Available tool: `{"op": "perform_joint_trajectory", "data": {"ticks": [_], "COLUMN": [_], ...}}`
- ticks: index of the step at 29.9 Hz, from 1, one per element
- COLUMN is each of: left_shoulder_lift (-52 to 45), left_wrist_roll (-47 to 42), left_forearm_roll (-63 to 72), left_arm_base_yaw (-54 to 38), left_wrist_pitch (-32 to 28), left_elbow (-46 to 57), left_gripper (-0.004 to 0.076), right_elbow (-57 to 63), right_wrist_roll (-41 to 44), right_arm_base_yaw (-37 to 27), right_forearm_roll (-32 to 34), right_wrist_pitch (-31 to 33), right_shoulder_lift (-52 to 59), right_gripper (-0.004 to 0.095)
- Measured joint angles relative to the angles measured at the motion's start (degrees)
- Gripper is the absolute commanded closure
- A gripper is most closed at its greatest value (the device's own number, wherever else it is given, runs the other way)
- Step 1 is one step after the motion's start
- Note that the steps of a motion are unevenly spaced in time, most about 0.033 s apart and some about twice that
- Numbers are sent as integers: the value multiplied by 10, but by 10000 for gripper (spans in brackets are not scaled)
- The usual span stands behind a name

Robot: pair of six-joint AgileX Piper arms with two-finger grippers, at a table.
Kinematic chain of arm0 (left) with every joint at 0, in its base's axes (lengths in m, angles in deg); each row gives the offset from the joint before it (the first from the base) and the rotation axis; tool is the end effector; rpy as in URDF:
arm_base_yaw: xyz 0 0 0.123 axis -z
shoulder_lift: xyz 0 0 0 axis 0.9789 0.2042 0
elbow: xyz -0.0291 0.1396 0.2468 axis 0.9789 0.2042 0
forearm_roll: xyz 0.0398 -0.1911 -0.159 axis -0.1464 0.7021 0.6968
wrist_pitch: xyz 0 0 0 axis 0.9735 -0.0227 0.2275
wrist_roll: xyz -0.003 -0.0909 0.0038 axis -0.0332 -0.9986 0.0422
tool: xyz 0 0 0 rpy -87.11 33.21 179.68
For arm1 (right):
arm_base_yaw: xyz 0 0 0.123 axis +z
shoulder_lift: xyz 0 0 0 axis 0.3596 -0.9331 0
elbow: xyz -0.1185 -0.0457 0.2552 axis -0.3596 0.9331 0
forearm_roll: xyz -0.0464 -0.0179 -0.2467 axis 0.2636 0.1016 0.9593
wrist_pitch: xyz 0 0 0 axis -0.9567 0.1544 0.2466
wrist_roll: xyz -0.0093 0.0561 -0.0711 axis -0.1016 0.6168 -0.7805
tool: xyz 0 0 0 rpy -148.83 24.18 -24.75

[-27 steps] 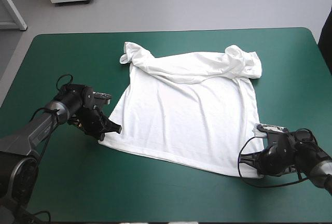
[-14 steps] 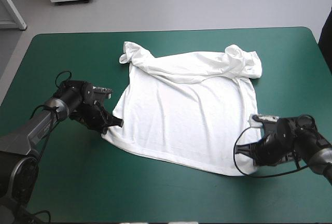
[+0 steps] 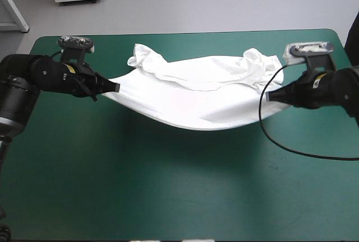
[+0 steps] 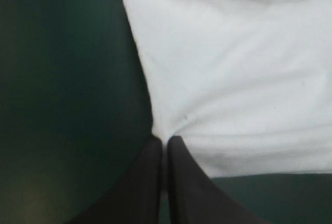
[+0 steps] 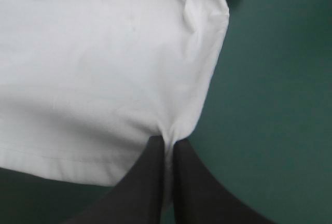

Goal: Fold the cloth

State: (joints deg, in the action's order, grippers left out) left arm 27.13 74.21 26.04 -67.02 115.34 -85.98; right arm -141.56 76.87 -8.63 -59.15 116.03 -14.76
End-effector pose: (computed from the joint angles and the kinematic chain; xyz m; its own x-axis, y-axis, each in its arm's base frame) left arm 0.2705 -0.0648 0.4209 -0.7698 0.1762 -0.6135 0.2836 0.9555 -0.0814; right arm 0.2218 0.0464 0.4392 -0.7721 -0.0979 -0.6279 -0.1446 0.9892 0.0235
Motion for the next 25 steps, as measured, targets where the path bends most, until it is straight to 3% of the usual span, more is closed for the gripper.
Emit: {"op": "perform_joint_trajectory", "data": {"ticks": [12,20,25], "left_shoulder_lift": [-10,-20,-20], "left_wrist_roll": [34,40,42], "left_forearm_roll": [54,57,59], "left_arm_base_yaw": [0,0,0], "left_wrist_pitch": [-5,-64,-129], "left_elbow": [-339,-499,-558], "left_gripper": [746,746,746], "right_elbow": [-397,-648,-726], "right_wrist_roll": [-60,-75,-76], "right_arm_base_yaw": [0,0,0], "right_forearm_roll": [7,6,-5], "right_wrist_pitch": [1,-19,-57], "right_shoulder_lift": [-41,-96,-103], "right_gripper": [920,918,902]}}
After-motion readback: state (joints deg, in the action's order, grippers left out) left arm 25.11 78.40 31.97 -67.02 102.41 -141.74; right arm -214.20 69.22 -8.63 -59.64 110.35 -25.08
